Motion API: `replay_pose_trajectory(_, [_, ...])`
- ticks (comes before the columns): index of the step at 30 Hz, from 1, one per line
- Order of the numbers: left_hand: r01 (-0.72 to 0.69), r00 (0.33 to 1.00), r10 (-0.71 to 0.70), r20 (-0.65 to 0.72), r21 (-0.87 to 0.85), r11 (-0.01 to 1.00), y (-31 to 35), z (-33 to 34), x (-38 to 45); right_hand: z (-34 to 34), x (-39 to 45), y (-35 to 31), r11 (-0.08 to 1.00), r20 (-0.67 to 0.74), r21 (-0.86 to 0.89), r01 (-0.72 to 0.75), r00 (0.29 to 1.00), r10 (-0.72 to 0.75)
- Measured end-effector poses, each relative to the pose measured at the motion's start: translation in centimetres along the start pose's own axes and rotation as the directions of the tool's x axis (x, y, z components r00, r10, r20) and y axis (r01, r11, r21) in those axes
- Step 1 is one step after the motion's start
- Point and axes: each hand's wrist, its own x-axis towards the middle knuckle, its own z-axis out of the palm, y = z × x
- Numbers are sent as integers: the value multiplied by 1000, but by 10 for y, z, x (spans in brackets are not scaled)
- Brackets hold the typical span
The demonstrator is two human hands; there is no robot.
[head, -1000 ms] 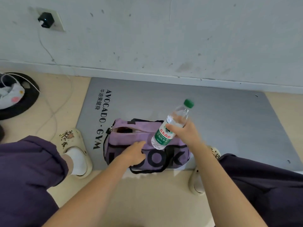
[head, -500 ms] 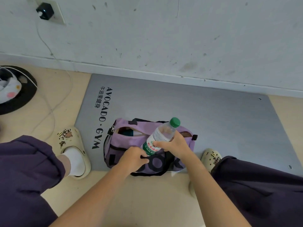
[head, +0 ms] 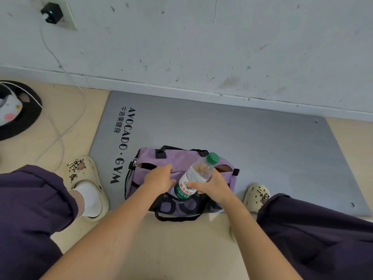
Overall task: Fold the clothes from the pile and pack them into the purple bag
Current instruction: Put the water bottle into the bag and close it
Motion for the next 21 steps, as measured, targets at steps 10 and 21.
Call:
replay_pose_trajectory(10, [-71,993,10,-120,-518,853,-19,-4,-15,29,-3,21,970,-24,-244,-8,1000,2])
replay_pose_trajectory(21, [-33,999,46,10,-560,828,-22,4,-15,38,3,15,831,-40,-535,151,978,-203])
